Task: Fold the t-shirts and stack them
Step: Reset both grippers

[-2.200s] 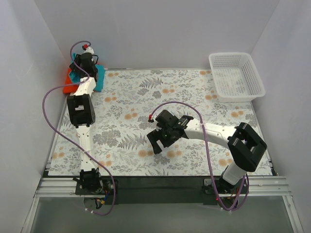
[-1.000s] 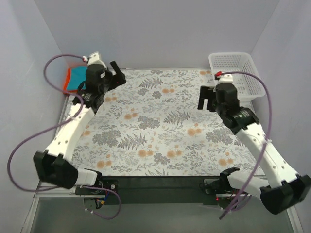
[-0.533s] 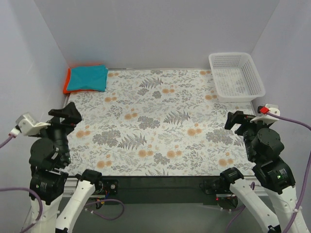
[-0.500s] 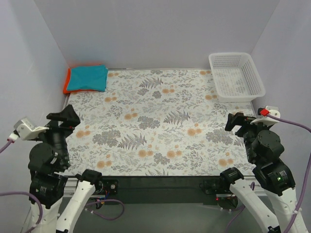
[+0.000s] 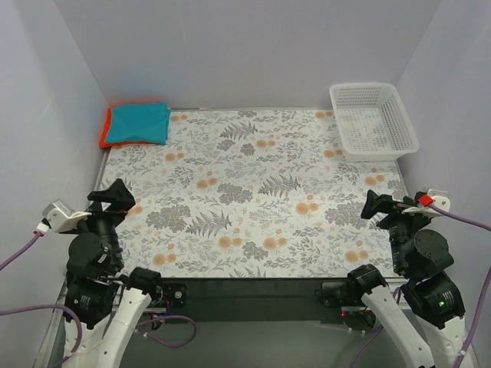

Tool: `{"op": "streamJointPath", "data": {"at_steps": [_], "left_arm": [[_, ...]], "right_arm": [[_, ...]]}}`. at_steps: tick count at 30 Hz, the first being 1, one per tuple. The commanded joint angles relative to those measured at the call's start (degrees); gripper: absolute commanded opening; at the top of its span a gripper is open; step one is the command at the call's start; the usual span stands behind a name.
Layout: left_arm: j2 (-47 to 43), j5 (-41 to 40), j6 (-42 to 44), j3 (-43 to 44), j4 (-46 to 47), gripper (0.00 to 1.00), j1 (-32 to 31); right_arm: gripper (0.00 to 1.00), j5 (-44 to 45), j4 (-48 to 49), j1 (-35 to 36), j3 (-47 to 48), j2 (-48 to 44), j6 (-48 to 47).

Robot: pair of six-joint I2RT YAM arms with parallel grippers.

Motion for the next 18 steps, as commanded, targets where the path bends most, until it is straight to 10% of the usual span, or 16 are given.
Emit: {"op": "streamJointPath", "data": {"at_steps": [1,18], "left_arm": [[0.34,0.64,-2.93,-1.37,2.11,0.96,0.00],[1.83,-0.77,-5.48,-3.30,0.17,0.96,-0.09]], "right_arm": [[0.98,-0.09,3.35,0.04,0.18,-0.03,-1.17],[0.98,-3.17,5.02,-0.05,-1.57,0.77,-1.17]]}}
